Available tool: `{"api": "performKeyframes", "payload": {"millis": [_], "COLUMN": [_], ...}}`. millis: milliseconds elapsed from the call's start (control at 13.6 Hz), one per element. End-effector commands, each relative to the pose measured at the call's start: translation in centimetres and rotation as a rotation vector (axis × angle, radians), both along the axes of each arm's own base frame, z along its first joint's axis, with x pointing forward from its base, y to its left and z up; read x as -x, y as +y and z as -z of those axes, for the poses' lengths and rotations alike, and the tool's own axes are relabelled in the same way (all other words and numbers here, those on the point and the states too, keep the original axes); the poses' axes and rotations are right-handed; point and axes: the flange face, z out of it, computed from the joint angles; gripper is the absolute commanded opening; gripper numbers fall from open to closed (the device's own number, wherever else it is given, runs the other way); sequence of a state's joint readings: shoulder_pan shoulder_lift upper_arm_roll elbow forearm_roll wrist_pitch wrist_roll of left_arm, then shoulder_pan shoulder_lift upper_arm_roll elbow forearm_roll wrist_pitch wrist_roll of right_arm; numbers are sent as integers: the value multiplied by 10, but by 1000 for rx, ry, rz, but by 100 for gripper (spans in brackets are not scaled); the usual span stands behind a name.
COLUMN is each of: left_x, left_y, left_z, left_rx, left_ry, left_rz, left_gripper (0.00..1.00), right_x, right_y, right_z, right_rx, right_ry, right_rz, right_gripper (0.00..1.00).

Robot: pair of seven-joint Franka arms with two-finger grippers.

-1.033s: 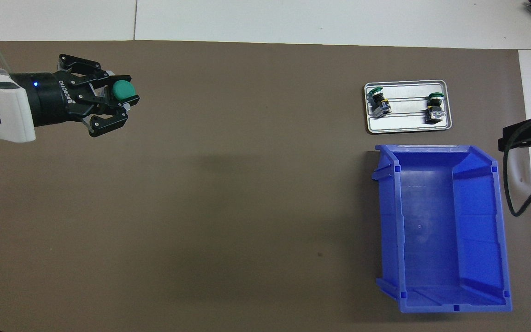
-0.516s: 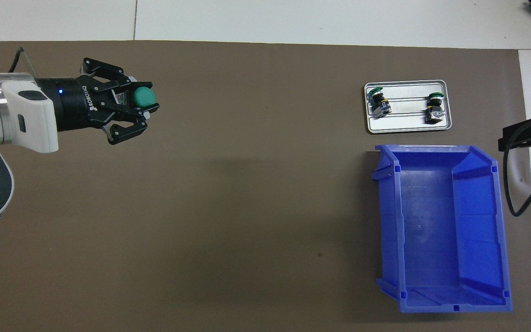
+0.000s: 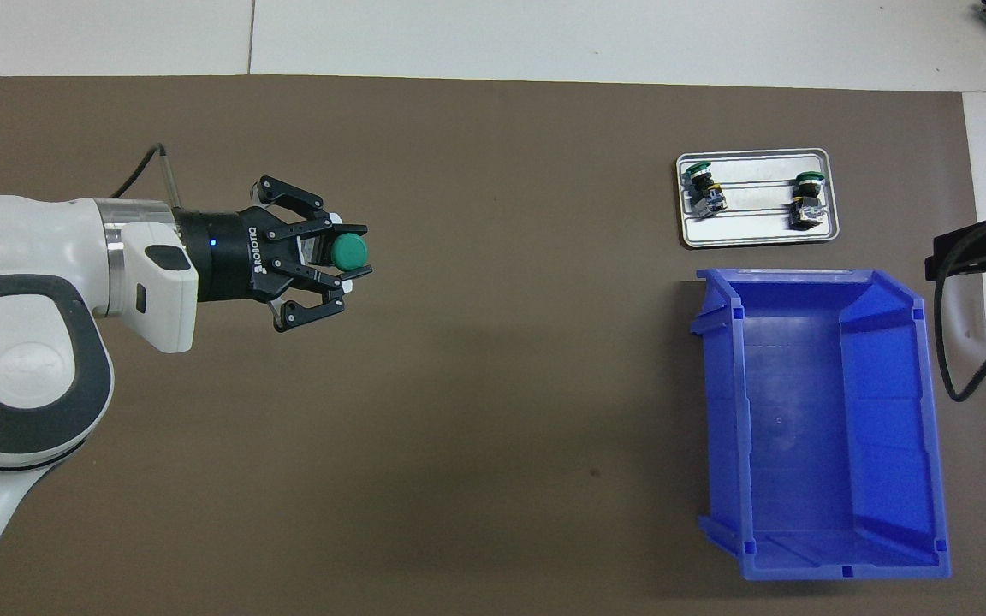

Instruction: Place and press button with both arms

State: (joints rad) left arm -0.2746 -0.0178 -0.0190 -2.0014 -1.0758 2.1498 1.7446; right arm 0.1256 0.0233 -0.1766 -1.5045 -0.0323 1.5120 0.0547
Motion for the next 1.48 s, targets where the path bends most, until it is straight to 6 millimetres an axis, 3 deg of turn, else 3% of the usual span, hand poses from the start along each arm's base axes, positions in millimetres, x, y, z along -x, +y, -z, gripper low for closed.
{"api": "performKeyframes", "payload": {"millis": [0, 369, 443, 738, 812, 1033, 1402], "left_x": [4, 10, 9, 1, 0, 0, 6], "left_y": [-5, -9, -12, -26, -27, -25, -31], "left_z": [29, 63, 76, 160, 169, 190, 196], "left_rx": [50, 148, 176, 245, 248, 249, 286], "left_ry": [1, -7, -5, -33, -45, -27, -16], "left_rz": [18, 42, 54, 108, 111, 119, 140], "left_gripper": [0, 0, 0, 0, 0, 0, 0], "right_x": [6, 6, 6, 6, 6, 6, 6], "right_y": [1, 1, 1, 1, 1, 1, 1], "right_z": [-1, -1, -1, -1, -1, -1, -1], "right_rx": [-9, -9, -9, -9, -9, -9, -9], "right_ry": [7, 7, 7, 7, 7, 7, 5], "right_rz": [3, 3, 3, 3, 3, 3, 3], "right_gripper": [100, 100, 100, 100, 100, 100, 100]}}
